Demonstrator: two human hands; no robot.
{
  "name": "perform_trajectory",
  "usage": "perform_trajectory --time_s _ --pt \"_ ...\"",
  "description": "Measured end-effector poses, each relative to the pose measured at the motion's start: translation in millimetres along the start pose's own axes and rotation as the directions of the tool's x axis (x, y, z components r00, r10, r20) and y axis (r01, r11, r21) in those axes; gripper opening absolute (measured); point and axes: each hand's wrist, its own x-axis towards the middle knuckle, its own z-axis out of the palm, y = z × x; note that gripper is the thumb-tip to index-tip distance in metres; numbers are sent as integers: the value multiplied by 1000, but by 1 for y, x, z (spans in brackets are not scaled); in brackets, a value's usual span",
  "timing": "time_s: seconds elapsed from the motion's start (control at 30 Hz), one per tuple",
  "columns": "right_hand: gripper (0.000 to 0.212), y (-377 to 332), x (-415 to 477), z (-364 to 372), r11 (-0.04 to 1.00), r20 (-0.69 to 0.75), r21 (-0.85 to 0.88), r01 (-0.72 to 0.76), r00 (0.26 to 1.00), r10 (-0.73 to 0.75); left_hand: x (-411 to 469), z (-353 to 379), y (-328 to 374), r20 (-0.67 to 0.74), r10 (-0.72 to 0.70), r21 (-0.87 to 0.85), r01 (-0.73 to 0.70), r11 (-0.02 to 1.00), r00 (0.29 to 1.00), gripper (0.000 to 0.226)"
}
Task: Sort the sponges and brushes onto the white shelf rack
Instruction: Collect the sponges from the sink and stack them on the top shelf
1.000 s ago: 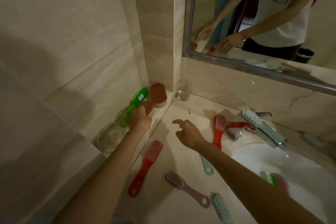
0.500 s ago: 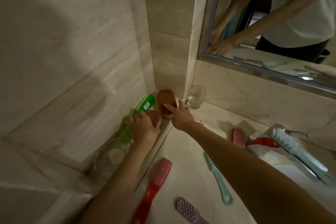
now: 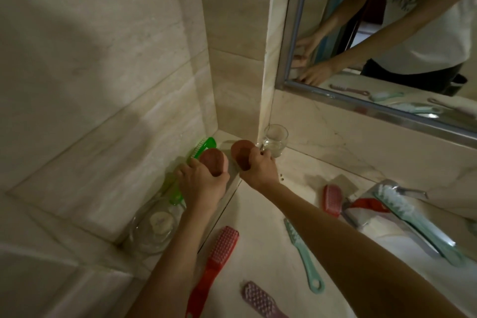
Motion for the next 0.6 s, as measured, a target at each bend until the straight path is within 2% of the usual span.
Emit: perform_trajectory --time_s 0.17,0.27,0.43,0.6 --pt "47 25 -41 -70 982 -192 169 87 980 -54 -30 -17 47 -63 120 -256 -132 957 991 74" --pt "43 43 -75 -128 965 -312 239 107 950 -28 -60 -27 88 -85 252 -318 -266 910 964 68" --pt "38 81 -144 -220 978 -444 176 110 896 -20 -137 -38 160 -158 434 -406 -459 790 887 61" --pt "35 132 -225 -301 971 -603 200 132 798 16 -229 -34 222 -218 532 -509 -560 654 818 59"
